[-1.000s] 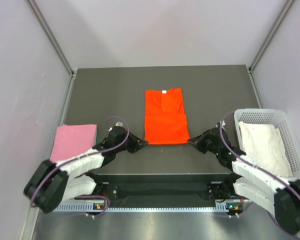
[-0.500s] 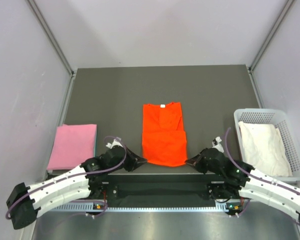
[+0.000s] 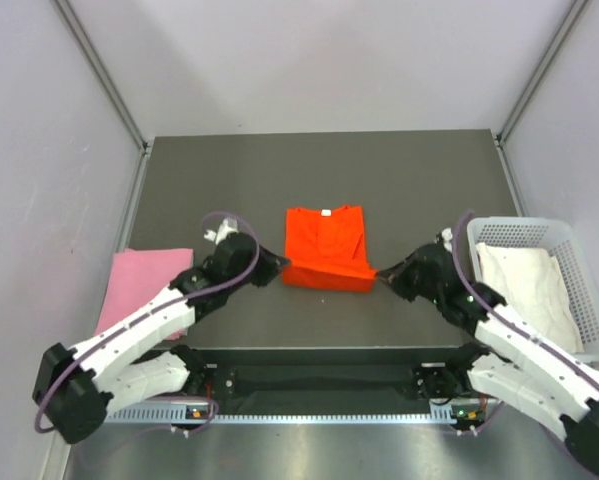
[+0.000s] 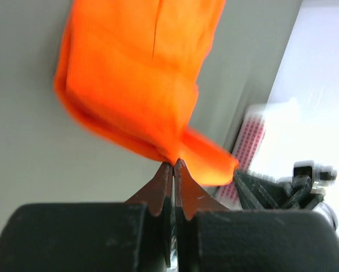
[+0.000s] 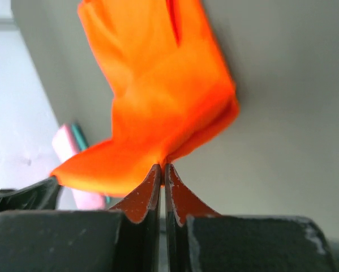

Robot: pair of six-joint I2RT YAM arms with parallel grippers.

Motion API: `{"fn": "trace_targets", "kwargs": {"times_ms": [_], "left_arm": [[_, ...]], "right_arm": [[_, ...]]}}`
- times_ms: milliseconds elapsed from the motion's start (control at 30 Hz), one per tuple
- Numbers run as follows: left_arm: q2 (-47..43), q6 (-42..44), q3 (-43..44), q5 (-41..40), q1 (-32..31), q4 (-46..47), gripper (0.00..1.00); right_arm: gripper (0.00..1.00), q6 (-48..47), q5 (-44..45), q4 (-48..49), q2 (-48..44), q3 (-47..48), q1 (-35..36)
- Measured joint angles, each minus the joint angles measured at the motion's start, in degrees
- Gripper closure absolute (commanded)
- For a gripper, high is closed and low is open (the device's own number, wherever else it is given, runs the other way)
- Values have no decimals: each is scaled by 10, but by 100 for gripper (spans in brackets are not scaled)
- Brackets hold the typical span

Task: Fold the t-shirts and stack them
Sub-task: Fold the tshirt

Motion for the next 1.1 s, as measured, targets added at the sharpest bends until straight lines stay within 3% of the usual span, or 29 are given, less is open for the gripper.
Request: {"fn": "trace_targets", "kwargs": {"times_ms": [133,467,800,1100], "left_arm": [[91,45,51,61,107,40,100],[315,105,218,172,230,101,100],[512,134,349,277,289,137,100],[611,146,432,329,302,153,100]], "right_arm": [[100,-79,-82,24,118,74,-112],[100,-200,-217,66,393,305,-199],[100,-221,-295,92,562,410,-243],[100,-224,-336,123,639,457,-268]]}}
